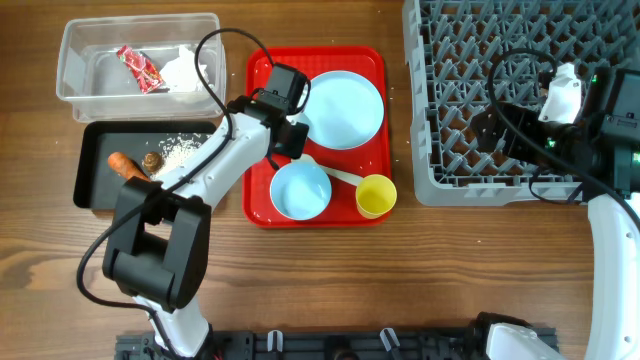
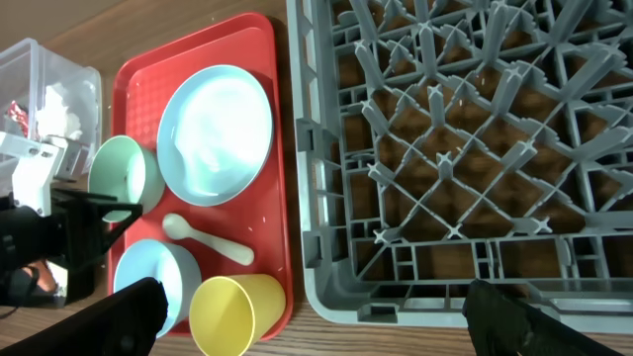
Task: Sort waste into correct bins and load items into the dishwasher rack
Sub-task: 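Return the green bowl to the red tray and release it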
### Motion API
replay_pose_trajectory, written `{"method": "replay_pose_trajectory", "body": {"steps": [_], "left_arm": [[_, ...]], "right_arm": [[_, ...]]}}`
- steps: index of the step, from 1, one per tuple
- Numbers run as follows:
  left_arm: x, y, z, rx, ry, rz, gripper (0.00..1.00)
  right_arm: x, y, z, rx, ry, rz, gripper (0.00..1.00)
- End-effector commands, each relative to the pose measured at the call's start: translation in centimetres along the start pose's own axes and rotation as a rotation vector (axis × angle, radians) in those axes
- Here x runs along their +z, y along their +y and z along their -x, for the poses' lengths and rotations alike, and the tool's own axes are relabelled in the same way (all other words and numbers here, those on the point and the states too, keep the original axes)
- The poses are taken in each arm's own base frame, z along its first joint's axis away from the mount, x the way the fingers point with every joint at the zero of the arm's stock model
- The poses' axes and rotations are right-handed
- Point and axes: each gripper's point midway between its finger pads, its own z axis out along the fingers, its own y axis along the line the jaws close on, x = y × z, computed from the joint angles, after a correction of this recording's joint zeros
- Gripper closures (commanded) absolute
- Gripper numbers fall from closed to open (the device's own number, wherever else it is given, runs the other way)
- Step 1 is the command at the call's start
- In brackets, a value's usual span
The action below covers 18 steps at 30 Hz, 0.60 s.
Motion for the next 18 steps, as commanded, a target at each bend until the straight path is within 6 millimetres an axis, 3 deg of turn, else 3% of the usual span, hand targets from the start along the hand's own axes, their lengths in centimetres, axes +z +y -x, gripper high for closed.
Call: {"method": "replay_pose_trajectory", "body": {"steps": [1,5,8,10,14,16,18], "left_arm": [[-4.8,-0.9,4.2,-0.002,-0.092,-0.052,0.35],[-10.3,-2.5,7.3,0.091,-0.152,-0.099,0.24],[-13.5,-3.6,8.3,0.126,-0.178,-0.11,0.15],[-14.2,-4.5,8.2,0.144,-0.18,-0.119,0.13],[-13.8,-5.9,7.5,0.17,-0.151,-0.13,0.11],[-13.8,-5.5,7.3,0.096,-0.139,-0.124,0.08],[-14.2,-3.4,7.4,-0.076,-0.135,-0.117,0.07]], "right_arm": [[0.5,-0.5,-0.2,0.015,0.012,-0.012,0.0],[0.5,-0.5,-0.2,0.015,0.013,-0.013,0.0],[0.5,-0.5,-0.2,0.016,0.013,-0.012,0.0],[0.5,-0.4,-0.2,0.015,0.013,-0.011,0.0],[0.4,0.6,-0.2,0.01,0.016,0.05,0.0],[0.4,1.6,-0.2,0.004,0.017,0.103,0.0],[0.5,2.3,-0.5,-0.01,0.027,0.121,0.0]]}}
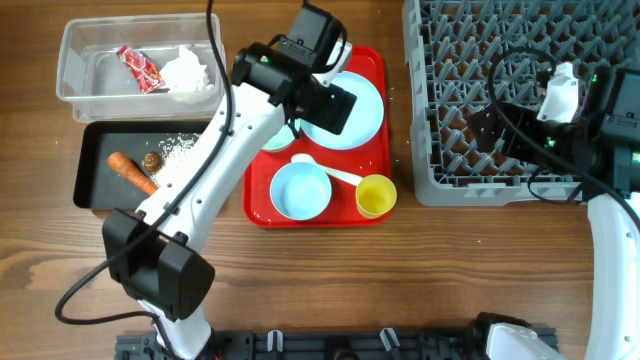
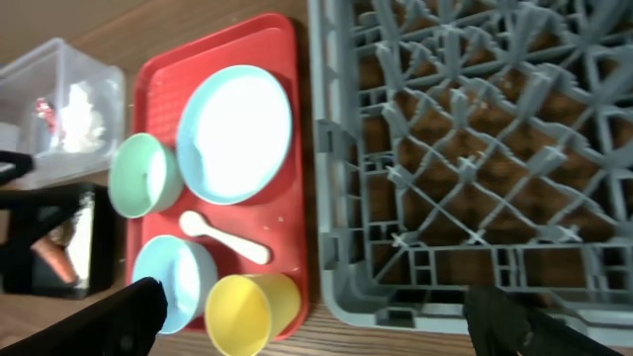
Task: Sort waste into correct bins and load items into the dishwasher rack
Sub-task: 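Return the green bowl to the red tray and release it, then grasp the yellow cup on the red tray with the left gripper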
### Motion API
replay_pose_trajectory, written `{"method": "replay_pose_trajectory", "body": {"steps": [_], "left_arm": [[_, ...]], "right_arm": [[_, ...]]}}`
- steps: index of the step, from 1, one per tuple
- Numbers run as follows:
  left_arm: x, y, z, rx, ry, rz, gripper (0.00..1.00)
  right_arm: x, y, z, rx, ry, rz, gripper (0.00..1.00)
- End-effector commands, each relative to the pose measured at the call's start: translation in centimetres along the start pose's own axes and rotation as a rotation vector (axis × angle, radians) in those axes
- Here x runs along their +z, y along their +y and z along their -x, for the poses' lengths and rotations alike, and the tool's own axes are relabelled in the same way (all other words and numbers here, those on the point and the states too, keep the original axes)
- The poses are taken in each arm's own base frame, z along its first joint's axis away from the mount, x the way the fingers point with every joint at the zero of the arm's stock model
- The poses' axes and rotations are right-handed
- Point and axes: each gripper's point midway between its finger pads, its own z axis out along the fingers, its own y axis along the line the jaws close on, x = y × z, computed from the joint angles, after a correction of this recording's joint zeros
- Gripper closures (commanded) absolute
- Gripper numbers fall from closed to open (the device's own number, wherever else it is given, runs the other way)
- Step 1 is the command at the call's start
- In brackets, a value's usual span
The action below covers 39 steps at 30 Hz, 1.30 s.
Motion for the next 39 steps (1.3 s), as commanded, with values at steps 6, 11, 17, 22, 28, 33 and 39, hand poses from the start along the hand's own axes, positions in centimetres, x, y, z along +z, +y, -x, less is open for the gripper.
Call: {"method": "replay_pose_trajectory", "body": {"steps": [6,11,17,22,28,33,39], "left_arm": [[-2.3,5.9,-1.2,-0.452,0.03,-0.08,0.08],[-2.9,0.0,-1.4,-0.228,0.062,-0.337,0.15],[0.7,-7.1,-5.7,-0.003,0.21,-0.316,0.15],[4.6,-10.3,-9.3,0.095,0.335,-0.274,0.19],[8.5,-10.7,-10.4,0.122,0.389,-0.229,0.28],[11.2,-10.5,-11.3,0.122,0.43,-0.211,0.57],[10.7,-11.8,-10.8,0.1,0.419,-0.29,0.96]], "right_arm": [[3.2,5.2,-2.4,-0.082,0.124,0.117,0.04],[6.7,4.7,-4.1,-0.072,0.218,-0.02,0.07],[6.0,2.1,-2.0,-0.01,0.145,-0.072,0.08],[4.3,-0.5,-0.8,0.038,0.097,-0.087,0.08],[4.2,-0.7,-1.0,0.034,0.106,-0.09,0.07],[4.2,-0.7,-1.1,0.036,0.109,-0.089,0.07],[4.2,-0.3,-1.1,0.039,0.112,-0.069,0.07]]}}
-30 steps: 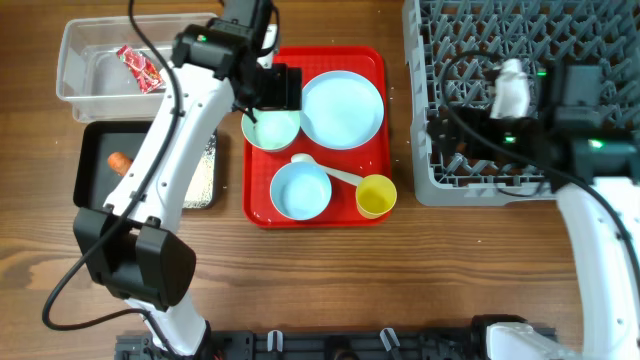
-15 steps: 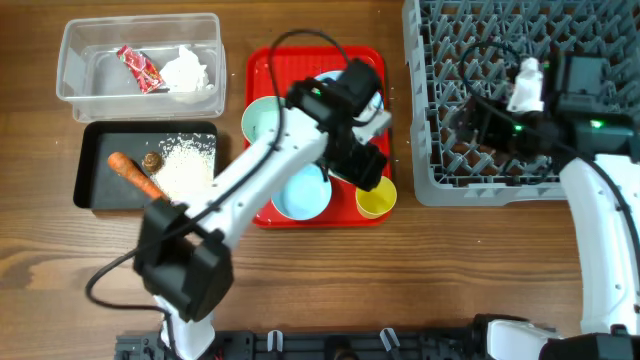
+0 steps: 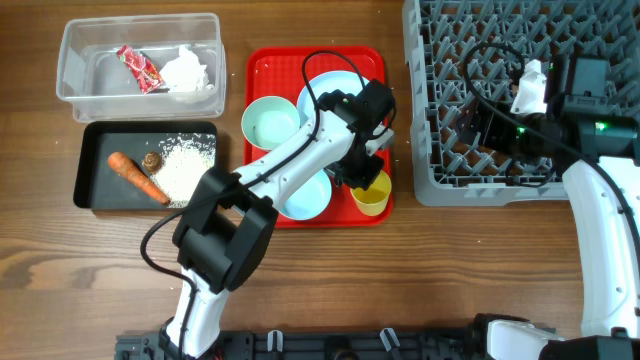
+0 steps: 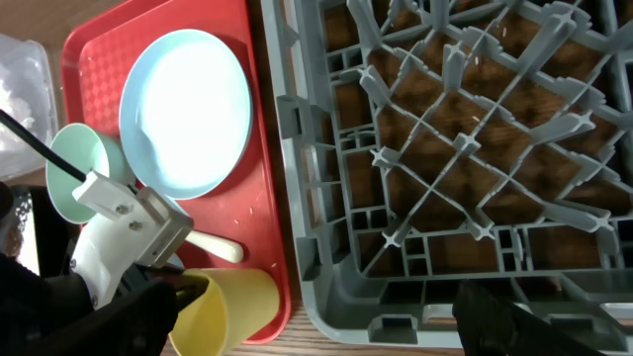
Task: Sort waste into correct bins and load items into the dishwasher rack
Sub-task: 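Grasp the yellow cup on the red tray with the left gripper, then lift the yellow cup toward the right gripper and hand it over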
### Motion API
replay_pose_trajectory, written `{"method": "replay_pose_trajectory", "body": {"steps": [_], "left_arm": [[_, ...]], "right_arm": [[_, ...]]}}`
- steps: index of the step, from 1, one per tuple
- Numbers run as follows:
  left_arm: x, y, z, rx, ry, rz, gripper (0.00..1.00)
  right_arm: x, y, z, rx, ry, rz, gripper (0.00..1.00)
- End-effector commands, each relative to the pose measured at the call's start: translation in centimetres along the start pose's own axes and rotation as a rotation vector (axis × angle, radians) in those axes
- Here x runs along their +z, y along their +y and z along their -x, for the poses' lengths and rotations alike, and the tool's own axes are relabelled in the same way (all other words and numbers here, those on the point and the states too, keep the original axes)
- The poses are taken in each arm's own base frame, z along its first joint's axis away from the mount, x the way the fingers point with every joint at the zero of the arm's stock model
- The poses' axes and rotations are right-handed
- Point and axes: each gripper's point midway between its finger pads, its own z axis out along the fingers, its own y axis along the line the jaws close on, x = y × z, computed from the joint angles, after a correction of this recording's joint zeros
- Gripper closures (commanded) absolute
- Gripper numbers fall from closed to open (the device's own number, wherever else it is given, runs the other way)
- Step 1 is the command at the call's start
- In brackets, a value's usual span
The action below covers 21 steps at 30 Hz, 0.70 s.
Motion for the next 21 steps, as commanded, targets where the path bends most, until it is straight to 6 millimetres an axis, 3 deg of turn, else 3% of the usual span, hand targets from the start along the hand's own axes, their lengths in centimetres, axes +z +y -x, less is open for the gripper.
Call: {"method": "replay_pose_trajectory", "body": {"steps": [1,3,7,9,12,15,18,21], "left_arm": [[-0.6,-1.3,-0.1,-0.008,0.009,-0.086,0.96],[-2.6,-1.1,0.3,-0.028,-0.013,-0.118,0.96],[-9.3,0.8,2.0,-0.083,-0.148,-0.16,0.96],[-13.7,1.7,2.7,-0.113,-0.262,-0.241,0.96],[-18.8,2.1,3.3,-0.131,-0.398,-0.451,0.96],[-24.3,2.1,3.8,-0.091,-0.529,-0.779,0.96],[-27.5,2.2,3.9,-0.019,-0.614,-0.94,0.96],[-28.1,1.7,3.8,0.011,-0.624,-0.978,0.96]], "right_arm": [[-0.5,0.7,-0.1,-0.02,-0.006,0.031,0.07],[-0.5,0.7,-0.2,-0.018,-0.003,0.031,0.08],[-0.5,1.7,-0.4,-0.049,0.008,0.095,0.07],[-0.9,3.9,-0.8,-0.121,0.019,0.224,0.07],[-1.9,7.0,-0.9,-0.2,0.012,0.414,0.05],[-4.9,12.1,-0.6,-0.294,-0.036,0.738,0.04],[-7.2,15.7,-0.3,-0.419,-0.092,0.932,0.05],[-7.8,18.8,-0.7,-0.503,-0.108,0.999,0.04]]}}
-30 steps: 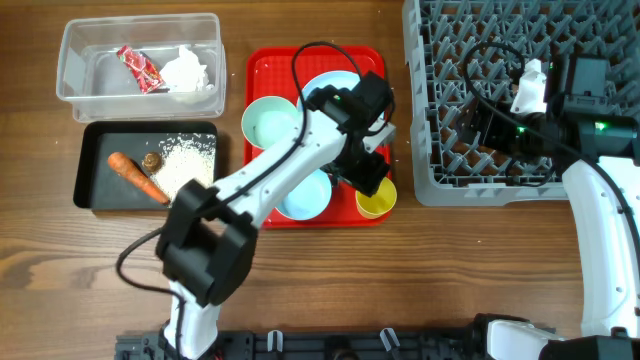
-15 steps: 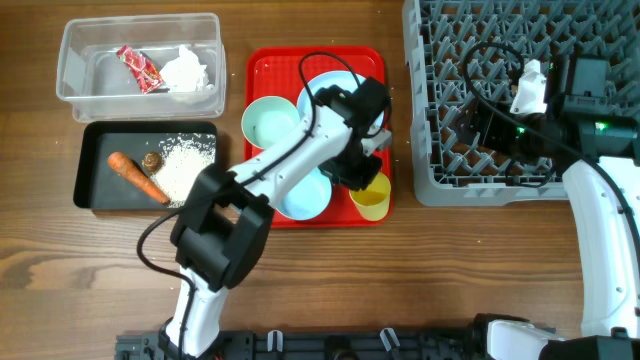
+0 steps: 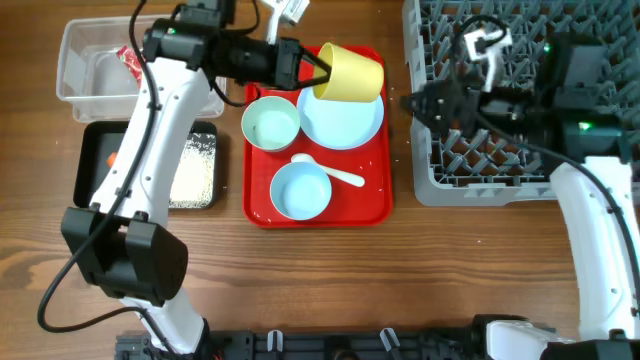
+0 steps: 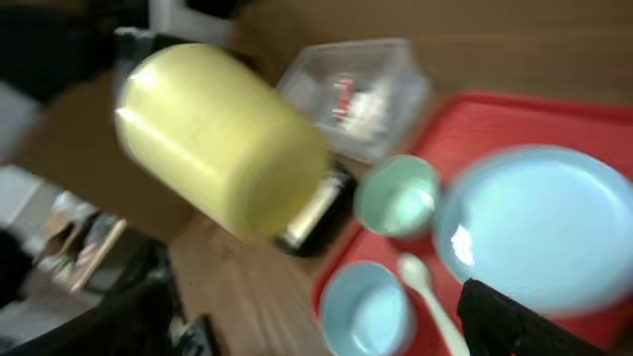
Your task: Sort waste into correct bins and load items into the dishwasher rack
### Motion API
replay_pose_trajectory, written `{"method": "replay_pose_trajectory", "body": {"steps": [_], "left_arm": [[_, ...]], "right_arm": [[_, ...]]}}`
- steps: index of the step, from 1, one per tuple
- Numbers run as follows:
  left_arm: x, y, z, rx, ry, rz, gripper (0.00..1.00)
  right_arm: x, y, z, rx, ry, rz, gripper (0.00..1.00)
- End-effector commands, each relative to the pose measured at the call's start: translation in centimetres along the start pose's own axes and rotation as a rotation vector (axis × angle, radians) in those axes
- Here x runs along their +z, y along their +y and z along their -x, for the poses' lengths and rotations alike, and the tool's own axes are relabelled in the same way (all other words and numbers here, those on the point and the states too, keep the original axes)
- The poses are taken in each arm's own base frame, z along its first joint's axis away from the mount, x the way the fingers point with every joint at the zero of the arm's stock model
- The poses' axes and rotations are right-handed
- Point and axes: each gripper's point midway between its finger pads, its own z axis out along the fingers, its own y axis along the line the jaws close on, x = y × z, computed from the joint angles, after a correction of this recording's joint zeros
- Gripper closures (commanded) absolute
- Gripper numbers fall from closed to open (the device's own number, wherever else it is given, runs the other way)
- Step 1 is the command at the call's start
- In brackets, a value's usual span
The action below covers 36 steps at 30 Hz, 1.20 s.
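Observation:
A yellow cup (image 3: 352,72) hangs on its side above the back of the red tray (image 3: 370,200), with my left gripper (image 3: 312,72) shut on its rim. The right wrist view shows the same cup (image 4: 223,138) blurred and in mid-air. On the tray lie a light blue plate (image 3: 345,122), a green bowl (image 3: 270,126), a blue bowl (image 3: 300,190) and a white spoon (image 3: 335,175). My right gripper (image 3: 413,103) stands open and holds nothing at the left edge of the grey dish rack (image 3: 520,160), facing the cup.
A clear bin (image 3: 90,75) with wrappers stands at the back left. In front of it is a black tray (image 3: 85,170) with rice, partly hidden under my left arm. The rack fills the back right.
The yellow cup stood at the tray's front right with my left gripper down at it. Now it hangs above the plate, held. My right gripper has moved left and now faces across the tray.
My left gripper was first low over the tray's left side, then above the plate, then down at the yellow cup at the front right. Now it holds the cup in the air. My right gripper stayed open over the rack, then moved to its left edge.

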Motion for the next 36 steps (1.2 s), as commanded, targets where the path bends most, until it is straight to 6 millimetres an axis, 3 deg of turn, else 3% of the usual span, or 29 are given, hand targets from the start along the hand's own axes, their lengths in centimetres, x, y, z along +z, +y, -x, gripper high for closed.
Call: {"method": "replay_pose_trajectory", "body": {"steps": [1,4,11,16,21,23,29,36], "left_arm": [[0.0,-4.1,-0.3,0.02,0.024,-0.223,0.96],[0.4,-4.9,-0.5,0.035,0.035,-0.251,0.96],[0.6,-5.0,-0.6,0.036,0.039,-0.253,0.96],[0.6,-5.0,-0.6,0.036,0.039,-0.252,0.96],[0.7,-4.6,-0.5,0.036,0.037,-0.233,0.77],[0.7,-4.5,-0.5,0.036,0.036,-0.224,0.75],[0.8,-3.9,-0.6,0.024,0.038,-0.188,0.8],[0.9,-3.7,-0.6,0.025,0.036,-0.177,0.78]], "right_arm": [[1.6,5.2,0.2,-0.079,0.019,0.196,0.04],[3.4,7.8,0.8,-0.151,0.015,0.259,0.05],[4.2,8.0,1.4,-0.157,-0.005,0.236,0.16],[4.1,8.1,1.9,-0.187,-0.025,0.236,0.33],[4.0,7.7,2.4,-0.196,-0.043,0.211,0.44],[3.6,7.1,2.7,-0.191,-0.055,0.195,0.44],[-0.1,3.8,4.5,-0.162,-0.133,0.09,0.44],[-3.4,-1.4,3.7,-0.059,-0.15,-0.09,0.44]]}}
